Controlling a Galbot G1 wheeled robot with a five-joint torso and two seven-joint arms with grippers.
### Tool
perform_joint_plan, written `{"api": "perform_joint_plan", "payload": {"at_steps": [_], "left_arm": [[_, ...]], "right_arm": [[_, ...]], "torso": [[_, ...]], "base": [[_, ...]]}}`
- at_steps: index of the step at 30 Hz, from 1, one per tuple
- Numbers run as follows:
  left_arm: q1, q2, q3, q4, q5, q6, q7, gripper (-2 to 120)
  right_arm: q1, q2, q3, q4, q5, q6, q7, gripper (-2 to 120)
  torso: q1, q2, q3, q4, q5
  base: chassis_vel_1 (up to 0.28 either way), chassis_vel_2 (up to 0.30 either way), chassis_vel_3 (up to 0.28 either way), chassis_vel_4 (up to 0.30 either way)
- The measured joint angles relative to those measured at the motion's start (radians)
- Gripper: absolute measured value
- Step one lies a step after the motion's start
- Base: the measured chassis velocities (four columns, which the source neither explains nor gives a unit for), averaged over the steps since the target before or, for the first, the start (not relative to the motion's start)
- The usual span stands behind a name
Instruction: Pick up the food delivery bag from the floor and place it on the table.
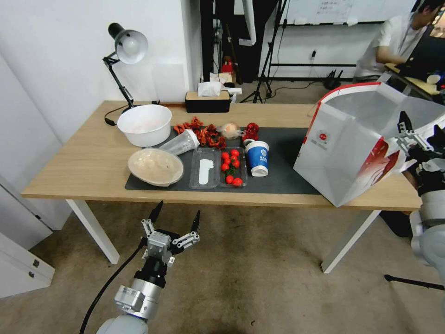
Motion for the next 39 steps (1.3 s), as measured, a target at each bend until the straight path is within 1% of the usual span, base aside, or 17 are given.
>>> {"api": "perform_joint_plan", "payload": {"at_steps": [2,3,5,6,7,8,11,12,14,17,20,21,25,26,28,32,39], "left_arm": [[0.000,0.000,-0.001,0.000,-0.001,-0.003,-0.001,100],[0.000,0.000,-0.001,0.000,-0.001,-0.003,-0.001,100],[-0.002,-0.002,-0.001,0.005,-0.004,-0.011,-0.001,100],[-0.005,-0.003,-0.001,0.011,-0.006,-0.019,-0.001,100],[-0.006,-0.003,-0.002,0.015,-0.007,-0.021,-0.001,100],[-0.006,-0.003,-0.002,0.015,-0.007,-0.021,-0.001,100],[-0.011,-0.003,-0.005,0.029,-0.014,-0.031,-0.006,100],[-0.011,-0.003,-0.005,0.029,-0.014,-0.031,-0.006,100],[-0.013,-0.003,-0.014,0.035,-0.022,-0.038,-0.011,100],[-0.013,-0.003,-0.021,0.037,-0.024,-0.042,-0.011,100],[-0.017,-0.003,-0.029,0.047,-0.030,-0.050,-0.012,100],[-0.017,-0.003,-0.029,0.047,-0.030,-0.050,-0.012,100],[-0.023,-0.006,-0.026,0.074,-0.032,-0.063,-0.012,100],[-0.023,-0.006,-0.026,0.074,-0.032,-0.063,-0.012,100],[-0.027,-0.007,-0.023,0.086,-0.032,-0.067,-0.011,100],[-0.033,-0.007,-0.022,0.095,-0.029,-0.068,-0.009,100],[-0.034,-0.012,-0.022,0.133,-0.009,-0.099,-0.006,100]], "right_arm": [[-0.040,0.019,0.025,0.058,0.001,0.010,-0.070,100],[-0.040,0.019,0.025,0.058,0.001,0.010,-0.070,100],[-0.086,0.039,0.048,0.106,-0.029,0.018,-0.157,100],[-0.135,0.061,0.064,0.143,-0.099,0.032,-0.225,100],[-0.155,0.074,0.071,0.159,-0.142,0.036,-0.245,100],[-0.155,0.074,0.071,0.159,-0.142,0.036,-0.245,100],[-0.228,0.137,0.080,0.221,-0.313,0.032,-0.244,100],[-0.228,0.137,0.080,0.221,-0.313,0.032,-0.244,100],[-0.265,0.181,0.057,0.236,-0.404,0.032,-0.221,100],[-0.293,0.212,0.031,0.232,-0.462,0.051,-0.219,100],[-0.339,0.272,-0.010,0.192,-0.532,0.103,-0.226,100],[-0.339,0.272,-0.010,0.192,-0.532,0.103,-0.226,100],[-0.378,0.345,-0.035,0.038,-0.602,0.205,-0.257,100],[-0.378,0.345,-0.035,0.038,-0.602,0.205,-0.257,100],[-0.380,0.363,-0.039,-0.075,-0.608,0.259,-0.264,100],[-0.372,0.364,-0.039,-0.147,-0.583,0.286,-0.268,100],[-0.350,0.363,-0.041,-0.210,-0.574,0.314,-0.271,100]], "torso": [[0.000,0.000,0.000,0.0002,0.0000],[0.000,0.000,0.000,0.0002,0.0000],[0.000,0.000,0.000,-0.0001,-0.0002],[0.000,0.000,0.000,-0.0003,-0.0003],[0.000,0.000,0.000,-0.0001,-0.0002],[0.000,0.000,0.000,-0.0001,-0.0002],[0.000,0.000,0.000,-0.0003,-0.0002],[0.000,0.000,0.000,-0.0003,-0.0002],[0.000,0.000,0.000,0.0000,-0.0001],[0.000,0.000,0.000,0.0001,0.0000],[0.000,0.000,0.000,0.0001,-0.0002],[0.000,0.000,0.000,0.0001,-0.0002],[0.000,0.000,0.000,0.0000,0.0004],[0.000,0.000,0.000,0.0000,0.0004],[0.000,0.000,0.000,-0.0001,0.0004],[0.000,0.000,0.000,0.0000,0.0001],[0.000,0.000,0.000,0.0001,0.0001]], "base": [[0.000,0.000,0.000,0.000],[0.000,0.000,0.000,0.000],[0.000,0.000,0.000,0.000],[0.000,0.000,0.000,0.000],[0.000,0.000,0.000,0.000],[0.000,0.000,0.000,0.000],[0.000,0.000,0.000,0.000],[0.000,0.000,0.000,0.000],[0.000,0.000,0.000,0.000],[0.000,0.000,0.000,0.000],[0.000,0.000,0.000,0.000],[0.000,0.000,0.000,0.000],[0.000,0.000,0.000,0.000],[0.000,0.000,0.000,0.000],[0.000,0.000,0.000,0.000],[0.000,0.000,0.000,0.000],[0.000,0.000,0.000,0.000]]}}
